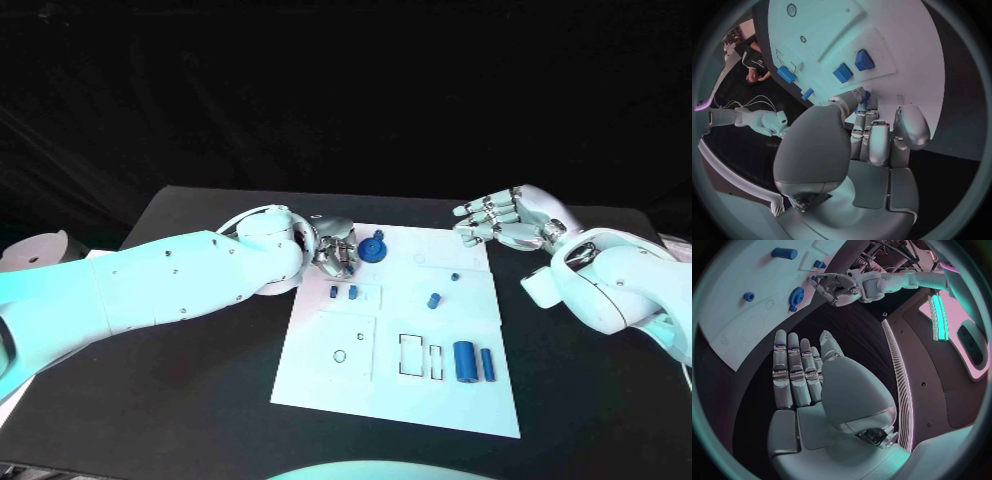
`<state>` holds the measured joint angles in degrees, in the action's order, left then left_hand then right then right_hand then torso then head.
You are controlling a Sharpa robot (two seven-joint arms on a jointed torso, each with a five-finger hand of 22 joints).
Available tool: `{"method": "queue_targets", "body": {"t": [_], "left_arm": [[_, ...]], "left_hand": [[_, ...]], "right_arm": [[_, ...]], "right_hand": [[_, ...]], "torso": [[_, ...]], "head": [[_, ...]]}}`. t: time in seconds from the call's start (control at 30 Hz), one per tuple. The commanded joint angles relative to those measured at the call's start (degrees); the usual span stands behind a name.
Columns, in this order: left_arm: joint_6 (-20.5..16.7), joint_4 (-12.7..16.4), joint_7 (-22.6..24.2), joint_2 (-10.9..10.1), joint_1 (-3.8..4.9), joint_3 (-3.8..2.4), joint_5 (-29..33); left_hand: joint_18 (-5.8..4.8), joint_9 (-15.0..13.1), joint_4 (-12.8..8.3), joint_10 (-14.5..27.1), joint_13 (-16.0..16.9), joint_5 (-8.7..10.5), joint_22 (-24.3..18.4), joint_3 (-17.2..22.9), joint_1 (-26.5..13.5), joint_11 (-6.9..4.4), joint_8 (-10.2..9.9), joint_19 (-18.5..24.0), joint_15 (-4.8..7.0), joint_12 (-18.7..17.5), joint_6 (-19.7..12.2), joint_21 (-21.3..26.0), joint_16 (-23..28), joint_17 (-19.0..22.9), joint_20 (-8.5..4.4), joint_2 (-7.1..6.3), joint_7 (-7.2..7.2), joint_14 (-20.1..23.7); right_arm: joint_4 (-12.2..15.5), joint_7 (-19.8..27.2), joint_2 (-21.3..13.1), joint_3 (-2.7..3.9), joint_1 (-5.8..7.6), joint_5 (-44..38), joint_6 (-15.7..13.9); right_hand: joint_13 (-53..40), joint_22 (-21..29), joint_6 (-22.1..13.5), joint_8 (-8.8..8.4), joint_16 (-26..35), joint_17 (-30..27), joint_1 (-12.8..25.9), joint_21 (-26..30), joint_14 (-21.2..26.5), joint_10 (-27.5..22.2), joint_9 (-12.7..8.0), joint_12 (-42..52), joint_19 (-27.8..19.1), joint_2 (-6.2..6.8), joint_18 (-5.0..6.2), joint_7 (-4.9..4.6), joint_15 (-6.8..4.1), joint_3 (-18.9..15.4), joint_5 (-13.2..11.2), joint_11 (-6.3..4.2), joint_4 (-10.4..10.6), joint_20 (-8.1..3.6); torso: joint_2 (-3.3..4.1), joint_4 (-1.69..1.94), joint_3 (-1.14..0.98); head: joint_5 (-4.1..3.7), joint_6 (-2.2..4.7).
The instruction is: Assemble the parts on the task board
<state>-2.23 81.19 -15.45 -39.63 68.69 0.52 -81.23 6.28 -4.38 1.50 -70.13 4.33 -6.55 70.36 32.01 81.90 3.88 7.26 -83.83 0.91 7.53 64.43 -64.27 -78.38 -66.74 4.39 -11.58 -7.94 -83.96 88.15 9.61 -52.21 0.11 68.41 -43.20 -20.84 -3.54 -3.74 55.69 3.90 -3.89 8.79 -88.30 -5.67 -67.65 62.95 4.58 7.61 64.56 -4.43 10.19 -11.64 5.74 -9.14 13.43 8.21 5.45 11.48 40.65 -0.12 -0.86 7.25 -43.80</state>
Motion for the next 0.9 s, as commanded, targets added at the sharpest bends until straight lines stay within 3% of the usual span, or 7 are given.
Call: {"method": "queue_targets", "body": {"t": [0.03, 0.27, 0.63, 0.9], "left_arm": [[1.3, -0.1, -0.2, 0.3, -0.13, 0.11, -0.3], [1.0, -0.3, -0.5, 0.4, -0.16, 0.18, -0.3], [0.8, -0.3, -0.8, 0.3, -0.19, 0.19, -0.3], [0.9, -0.4, -1.3, -0.3, -0.19, 0.19, -0.2]], "left_hand": [[-0.91, 0.3, 0.0, 1.4, -0.4, 0.10, -0.3, -0.3, -1.2, 0.59, -0.9, -0.1, -0.31, -1.2, -1.3, 0.7, 0.5, 0.6, 0.31, -0.28, -0.56, -1.3], [-0.63, 0.8, 0.1, 4.2, -0.6, 0.11, -1.5, -0.9, -2.1, 1.75, -3.4, 0.5, -1.21, -3.5, -4.9, 2.5, 1.0, 2.0, 1.08, -1.36, -1.51, -0.9], [-0.47, 0.7, 0.2, 4.6, -0.6, 0.14, -2.1, -1.2, -2.4, 1.90, -3.4, 0.7, -1.33, -3.7, -4.8, 3.3, 1.2, 2.3, 1.23, -1.43, -1.67, -0.8], [0.29, 0.7, 0.0, 7.2, -0.7, 0.11, -4.7, -2.5, -2.4, 2.15, -3.7, 1.5, -1.51, -4.0, -5.8, 7.0, 1.6, 3.4, 1.58, -1.69, -1.55, -0.6]], "right_arm": [[0.0, 0.6, 0.0, 0.01, -0.06, -0.3, 0.5], [0.0, 0.6, 0.0, 0.01, -0.08, -0.3, 0.5], [0.1, 0.6, 0.0, 0.01, -0.11, -0.4, 0.5], [-0.2, -0.3, -0.1, 0.01, -0.12, -1.1, 0.6]], "right_hand": [[0.1, 0.1, 0.1, -0.24, 0.4, -0.1, 0.2, 0.2, 0.1, 0.2, -0.1, -0.3, 0.0, 0.28, 0.36, -0.49, 0.15, 0.4, 0.2, 0.35, 0.0, 0.32], [0.1, 0.1, 0.1, -0.24, 0.4, -0.1, 0.2, 0.2, 0.1, 0.2, -0.1, -0.3, 0.0, 0.28, 0.36, -0.49, 0.15, 0.4, 0.2, 0.35, 0.0, 0.32], [0.1, 0.1, 0.1, -0.24, 0.4, -0.1, 0.2, 0.2, 0.1, 0.2, -0.1, -0.3, 0.0, 0.28, 0.36, -0.49, 0.15, 0.4, 0.2, 0.35, 0.0, 0.32], [0.1, 0.1, -0.1, -0.28, 0.4, -0.7, 0.5, 0.8, 0.6, -0.1, -0.2, -0.7, -0.3, 0.64, 0.35, -0.58, 0.36, 0.5, 0.2, 0.51, -0.1, 0.54]], "torso": [[0.00, -0.04, 0.02], [-0.03, 0.03, -0.02], [-0.03, -0.01, 0.02], [-0.04, -0.03, 0.01]], "head": [[-0.07, -0.10], [-0.14, -0.18], [-0.12, -0.14], [-0.20, -0.09]]}}
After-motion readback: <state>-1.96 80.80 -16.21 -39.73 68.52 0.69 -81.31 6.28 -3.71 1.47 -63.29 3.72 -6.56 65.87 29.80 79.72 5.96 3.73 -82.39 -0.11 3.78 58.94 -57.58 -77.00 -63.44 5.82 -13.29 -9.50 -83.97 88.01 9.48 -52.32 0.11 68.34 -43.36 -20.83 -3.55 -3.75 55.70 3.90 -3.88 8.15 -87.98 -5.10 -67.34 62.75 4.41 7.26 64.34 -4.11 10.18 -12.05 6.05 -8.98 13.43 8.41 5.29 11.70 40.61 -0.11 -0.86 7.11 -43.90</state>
